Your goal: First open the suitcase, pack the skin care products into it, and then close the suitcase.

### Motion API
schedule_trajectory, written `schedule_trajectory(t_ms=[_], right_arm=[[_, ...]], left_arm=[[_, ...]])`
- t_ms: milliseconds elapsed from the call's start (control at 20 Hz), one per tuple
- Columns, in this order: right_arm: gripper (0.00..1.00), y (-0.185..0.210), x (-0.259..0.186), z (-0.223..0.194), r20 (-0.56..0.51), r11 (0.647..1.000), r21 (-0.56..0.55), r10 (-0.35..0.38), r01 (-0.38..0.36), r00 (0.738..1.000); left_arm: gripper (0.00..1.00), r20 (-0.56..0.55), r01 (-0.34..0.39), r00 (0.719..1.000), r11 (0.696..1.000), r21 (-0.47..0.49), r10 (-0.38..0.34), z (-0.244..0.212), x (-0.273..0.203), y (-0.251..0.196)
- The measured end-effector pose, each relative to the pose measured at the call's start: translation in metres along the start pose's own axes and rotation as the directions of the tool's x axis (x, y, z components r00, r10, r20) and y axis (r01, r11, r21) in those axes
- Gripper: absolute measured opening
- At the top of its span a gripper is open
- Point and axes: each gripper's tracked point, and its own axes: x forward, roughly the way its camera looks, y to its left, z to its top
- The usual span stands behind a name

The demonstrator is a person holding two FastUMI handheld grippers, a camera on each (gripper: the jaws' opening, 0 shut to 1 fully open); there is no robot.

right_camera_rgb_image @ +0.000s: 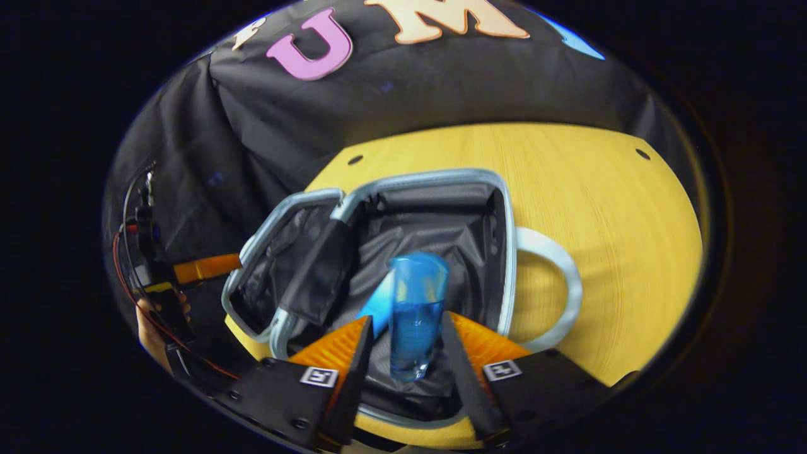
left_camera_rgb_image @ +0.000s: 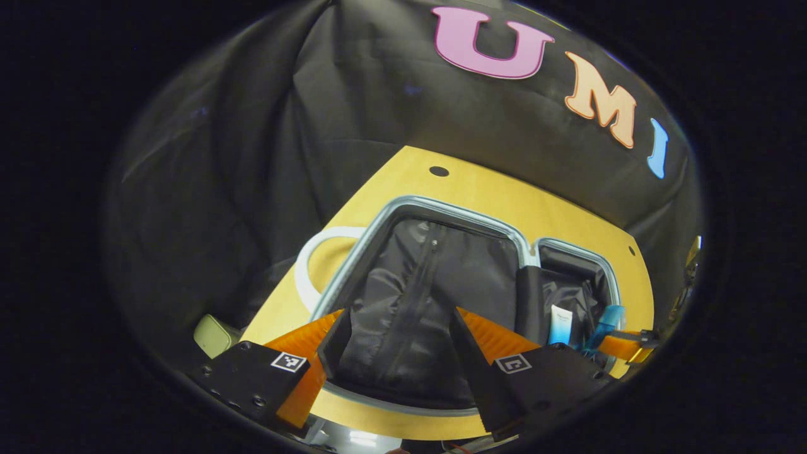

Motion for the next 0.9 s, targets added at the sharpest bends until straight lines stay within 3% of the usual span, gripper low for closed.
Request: schedule_trajectory(t_ms=[50,150,200,300,450,550,900], right_arm=[[0.87,0.002,-0.003,0.011,0.029,1.0,-0.016,-0.001,0.002,1.0],[0.95,0.004,-0.006,0.03,0.083,0.999,-0.043,-0.012,0.015,0.997],[0.92,0.006,-0.009,0.035,0.101,0.999,-0.042,-0.014,0.018,0.995],[0.98,0.004,-0.011,0.041,0.121,0.999,-0.021,-0.032,0.035,0.992],[0.98,-0.005,-0.016,0.043,0.127,0.997,-0.003,-0.071,0.072,0.989],[0.98,-0.01,-0.018,0.043,0.132,0.995,-0.003,-0.095,0.096,0.987],[0.98,-0.017,-0.029,0.048,0.154,0.989,0.002,-0.147,0.149,0.977]], left_arm=[[0.93,0.004,-0.008,1.0,1.0,-0.006,0.008,0.004,0.003,0.009],[0.93,0.016,-0.026,1.0,1.0,-0.015,0.026,0.017,0.01,0.028],[0.92,0.024,-0.039,0.999,0.999,-0.018,0.039,0.025,0.015,0.036],[0.92,0.035,-0.065,0.997,0.997,-0.029,0.066,0.037,0.023,0.057],[0.92,0.03,-0.092,0.995,0.995,-0.049,0.093,0.047,0.039,0.086],[0.96,-0.003,-0.113,0.994,0.993,-0.046,0.113,0.042,0.054,0.101],[0.92,-0.148,-0.119,0.983,0.991,-0.062,0.108,0.015,0.104,0.13]])
